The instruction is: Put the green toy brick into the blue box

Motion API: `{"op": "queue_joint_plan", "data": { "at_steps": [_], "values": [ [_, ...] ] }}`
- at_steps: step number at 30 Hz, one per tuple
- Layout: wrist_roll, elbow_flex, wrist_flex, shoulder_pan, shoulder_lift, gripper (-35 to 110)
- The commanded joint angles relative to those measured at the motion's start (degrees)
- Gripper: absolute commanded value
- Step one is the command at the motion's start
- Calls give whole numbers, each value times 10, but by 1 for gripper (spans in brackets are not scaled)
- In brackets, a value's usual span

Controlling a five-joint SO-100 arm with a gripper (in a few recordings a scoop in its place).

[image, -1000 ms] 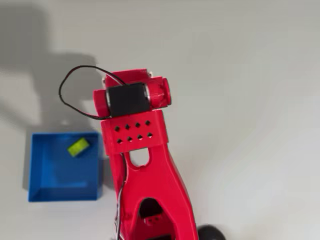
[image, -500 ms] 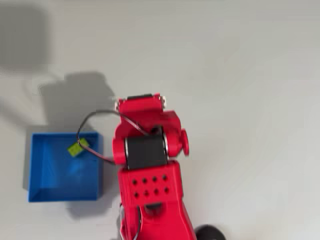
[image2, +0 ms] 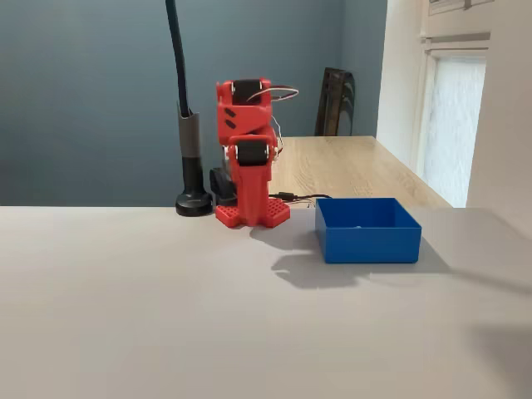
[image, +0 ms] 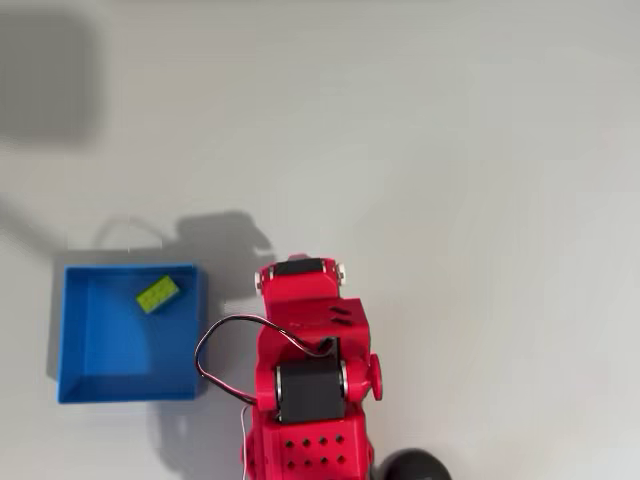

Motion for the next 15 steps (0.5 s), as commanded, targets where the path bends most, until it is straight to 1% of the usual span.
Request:
{"op": "queue_joint_plan", "data": {
  "at_steps": [1, 10, 15],
  "values": [
    [6, 39, -15, 0, 42, 0],
    [-18, 120, -38, 2, 93, 0],
    [-14, 138, -39, 2, 99, 0]
  ]
}}
